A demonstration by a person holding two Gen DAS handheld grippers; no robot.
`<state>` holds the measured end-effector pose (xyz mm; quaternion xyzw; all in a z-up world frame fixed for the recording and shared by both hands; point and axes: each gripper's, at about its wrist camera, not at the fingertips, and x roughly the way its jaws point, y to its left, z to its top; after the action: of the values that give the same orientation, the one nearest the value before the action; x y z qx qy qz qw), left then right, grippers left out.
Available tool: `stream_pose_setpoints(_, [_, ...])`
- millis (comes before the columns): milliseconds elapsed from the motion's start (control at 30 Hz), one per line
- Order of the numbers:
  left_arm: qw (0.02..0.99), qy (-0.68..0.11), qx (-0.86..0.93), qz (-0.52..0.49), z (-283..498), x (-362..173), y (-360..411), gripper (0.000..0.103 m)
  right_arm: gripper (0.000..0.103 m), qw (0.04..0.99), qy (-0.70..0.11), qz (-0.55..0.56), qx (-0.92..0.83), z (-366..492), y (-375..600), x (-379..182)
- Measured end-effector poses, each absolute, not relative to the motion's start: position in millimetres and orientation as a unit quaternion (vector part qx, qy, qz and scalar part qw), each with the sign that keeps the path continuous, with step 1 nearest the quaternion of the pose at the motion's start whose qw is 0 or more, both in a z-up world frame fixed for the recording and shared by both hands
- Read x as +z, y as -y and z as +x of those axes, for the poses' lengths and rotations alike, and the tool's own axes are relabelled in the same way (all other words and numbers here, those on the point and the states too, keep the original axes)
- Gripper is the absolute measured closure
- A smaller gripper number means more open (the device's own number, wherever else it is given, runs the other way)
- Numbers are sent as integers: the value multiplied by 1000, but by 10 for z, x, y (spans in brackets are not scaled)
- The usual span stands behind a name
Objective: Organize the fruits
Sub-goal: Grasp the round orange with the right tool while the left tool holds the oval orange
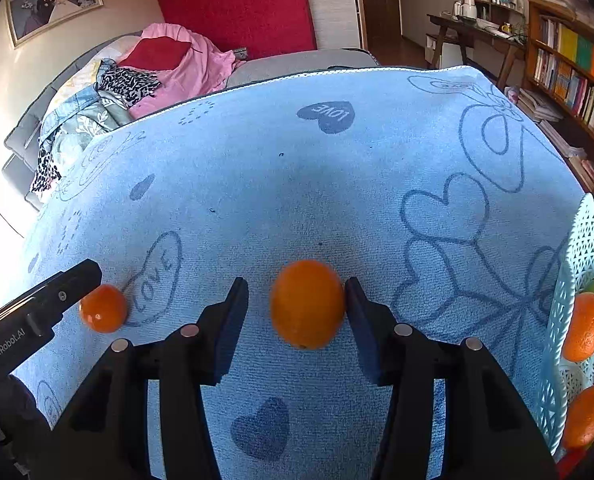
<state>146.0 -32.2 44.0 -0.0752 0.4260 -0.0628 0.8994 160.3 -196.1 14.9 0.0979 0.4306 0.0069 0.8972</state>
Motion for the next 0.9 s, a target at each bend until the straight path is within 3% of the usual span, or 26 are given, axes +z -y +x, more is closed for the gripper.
stream_pose_setpoints(100, [899, -428, -63, -74, 1461, 428, 321, 39, 56, 899, -427, 98, 3, 1614, 1970, 136])
stream_pose_setpoints(200, [897, -431, -64, -72, 1469, 409, 323, 39, 68, 898, -428, 105, 1, 1610, 2002, 141])
stream_pose_setpoints(900, [892, -448, -63, -18, 1496, 189, 532, 34, 68, 914, -380, 140, 20, 1022, 1968, 608])
